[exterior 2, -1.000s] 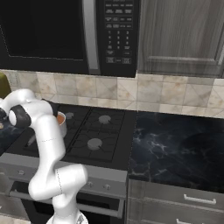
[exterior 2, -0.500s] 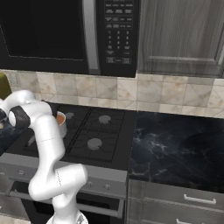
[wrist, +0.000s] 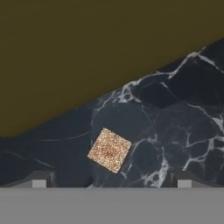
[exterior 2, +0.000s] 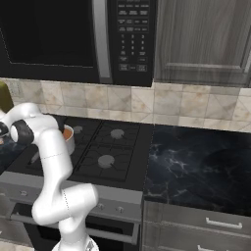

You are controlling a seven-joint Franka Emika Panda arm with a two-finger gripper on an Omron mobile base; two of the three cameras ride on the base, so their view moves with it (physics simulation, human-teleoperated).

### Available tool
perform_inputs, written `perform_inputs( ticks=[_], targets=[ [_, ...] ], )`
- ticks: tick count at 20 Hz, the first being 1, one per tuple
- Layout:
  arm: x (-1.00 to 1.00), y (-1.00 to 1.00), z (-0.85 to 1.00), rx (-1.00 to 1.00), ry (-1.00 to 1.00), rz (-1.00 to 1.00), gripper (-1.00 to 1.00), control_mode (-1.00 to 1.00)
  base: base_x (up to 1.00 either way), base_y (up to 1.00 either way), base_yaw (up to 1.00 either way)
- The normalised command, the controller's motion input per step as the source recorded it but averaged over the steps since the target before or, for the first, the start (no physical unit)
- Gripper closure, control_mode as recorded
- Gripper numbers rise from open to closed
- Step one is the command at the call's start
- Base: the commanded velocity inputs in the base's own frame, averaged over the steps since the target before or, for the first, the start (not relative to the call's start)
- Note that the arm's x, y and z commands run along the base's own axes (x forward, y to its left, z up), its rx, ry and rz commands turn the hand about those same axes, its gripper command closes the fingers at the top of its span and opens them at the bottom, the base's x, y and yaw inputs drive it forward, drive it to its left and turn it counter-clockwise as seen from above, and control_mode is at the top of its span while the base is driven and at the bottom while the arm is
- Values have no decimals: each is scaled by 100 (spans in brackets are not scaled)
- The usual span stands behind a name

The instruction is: Pick up the sugar cube(s) and place them in the saucepan with hot chocolate.

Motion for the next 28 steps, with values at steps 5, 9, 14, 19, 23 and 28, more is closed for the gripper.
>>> perform_inputs(
  ticks=[5, 9, 14, 19, 23, 28],
  targets=[
    [8, 8, 0, 0, 2, 0, -100, -100, 0, 0, 0],
    [0, 11, -3, 0, 1, 0, -100, -100, 0, 0, 0],
    [0, 12, -8, 0, 1, 0, -100, -100, 0, 0, 0],
    [0, 3, -20, 0, 0, 0, -100, -100, 0, 0, 0],
    [1, 0, -24, 0, 0, 0, -100, -100, 0, 0, 0],
    [0, 0, -14, 0, 0, 0, -100, -100, 0, 0, 0]
  ],
)
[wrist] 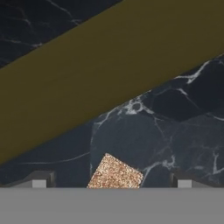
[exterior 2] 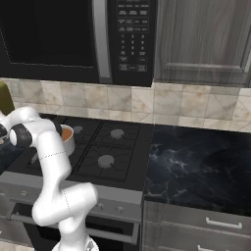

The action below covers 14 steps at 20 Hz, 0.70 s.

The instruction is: Pick up the sugar cube(s) and place them in the saucepan with hot chocolate.

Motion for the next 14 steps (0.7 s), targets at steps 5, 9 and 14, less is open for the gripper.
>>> perform_inputs(
  ticks=[5, 9, 14],
  targets=[
    [0, 0, -13, 0, 1, 0, -100, -100, 0, 0, 0],
    [0, 0, -14, 0, 0, 0, -100, -100, 0, 0, 0],
    [0, 0, -10, 0, 0, 0, 100, -100, 0, 0, 0]
  ],
)
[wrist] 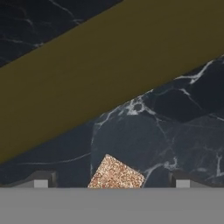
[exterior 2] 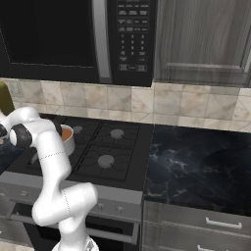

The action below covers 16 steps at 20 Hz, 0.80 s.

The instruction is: Pick up the sugar cube(s) and place them in the saucepan with hot chocolate.

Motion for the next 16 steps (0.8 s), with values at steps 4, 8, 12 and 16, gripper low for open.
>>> perform_inputs(
  ticks=[4, 8, 12, 16],
  targets=[
    [0, 0, -2, 0, 3, 0, 100, -100, 0, 0, 0],
    [0, 0, 0, 0, 0, 0, 100, -100, 0, 0, 0],
    [0, 0, 0, 0, 0, 0, 100, -100, 0, 0, 0],
    [0, 0, 0, 0, 0, 0, 100, -100, 0, 0, 0]
  ],
)
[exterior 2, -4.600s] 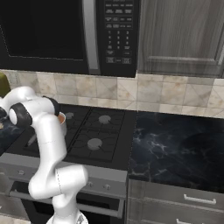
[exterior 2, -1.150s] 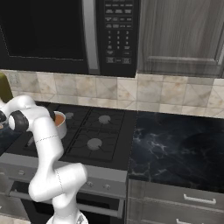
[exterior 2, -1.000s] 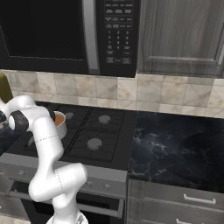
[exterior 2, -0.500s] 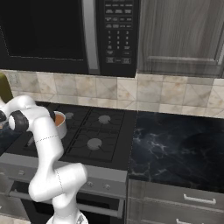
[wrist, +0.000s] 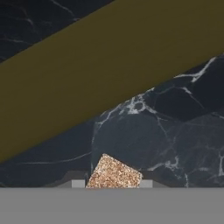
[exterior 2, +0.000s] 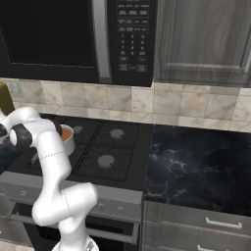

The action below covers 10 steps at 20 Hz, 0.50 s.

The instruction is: Pick up the sugar cube(s) and place them in the saucepan with hot chocolate.

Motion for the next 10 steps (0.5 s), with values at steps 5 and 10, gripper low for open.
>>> perform_inputs(
  ticks=[5, 10],
  targets=[
    [-47, 0, 7, 0, -13, 0, 100, -100, 0, 0, 0],
    [-65, -10, 27, 0, -20, 0, 100, -100, 0, 0, 0]
  ],
)
